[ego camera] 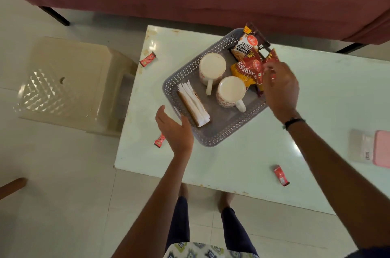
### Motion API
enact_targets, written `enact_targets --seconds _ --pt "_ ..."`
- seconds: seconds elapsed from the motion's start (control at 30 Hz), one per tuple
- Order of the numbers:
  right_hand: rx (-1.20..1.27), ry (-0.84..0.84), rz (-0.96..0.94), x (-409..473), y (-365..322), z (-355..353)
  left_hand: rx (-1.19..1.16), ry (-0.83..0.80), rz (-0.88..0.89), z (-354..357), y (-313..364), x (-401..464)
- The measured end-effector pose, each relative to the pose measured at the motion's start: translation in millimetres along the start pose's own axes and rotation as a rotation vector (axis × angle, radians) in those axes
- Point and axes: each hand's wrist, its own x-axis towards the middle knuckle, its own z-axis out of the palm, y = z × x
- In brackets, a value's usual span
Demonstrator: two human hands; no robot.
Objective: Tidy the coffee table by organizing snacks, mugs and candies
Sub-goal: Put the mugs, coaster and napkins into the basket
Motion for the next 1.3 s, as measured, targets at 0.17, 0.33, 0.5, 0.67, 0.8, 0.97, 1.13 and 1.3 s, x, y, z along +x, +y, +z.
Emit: enact_targets --seconds 0.17,0.33,0.5,0.67,0.8,0.97,1.13,1.3 --pt "0.107 -0.037 0.338 38 55 -8 -0.089 -0.107 -0.304 12 2 -6" --pt "0.161 -0.297 0.452 51 78 -8 -0.086 -0.071 -0.321 22 5 -9" --pt "0.132 -0.349 0.317 39 90 -6 -0.011 -0.040 -0.296 29 -5 -6" --pt "0.113 -0.331 0.250 32 102 -8 0.048 -0.031 -0.254 29 -5 -2" --pt "0.164 -0.298 0.289 8 106 -16 0.100 -0.036 -0.254 23 -5 14" --pt "0.257 -0.305 0.358 -31 110 -31 0.175 -0.103 -0.259 16 4 36" --pt "0.356 -0.296 0.417 -71 114 -42 0.255 -0.184 -0.155 16 14 49" --pt "0.581 -0.464 0.589 -87 131 -53 0.320 -0.176 -0.104 20 17 51"
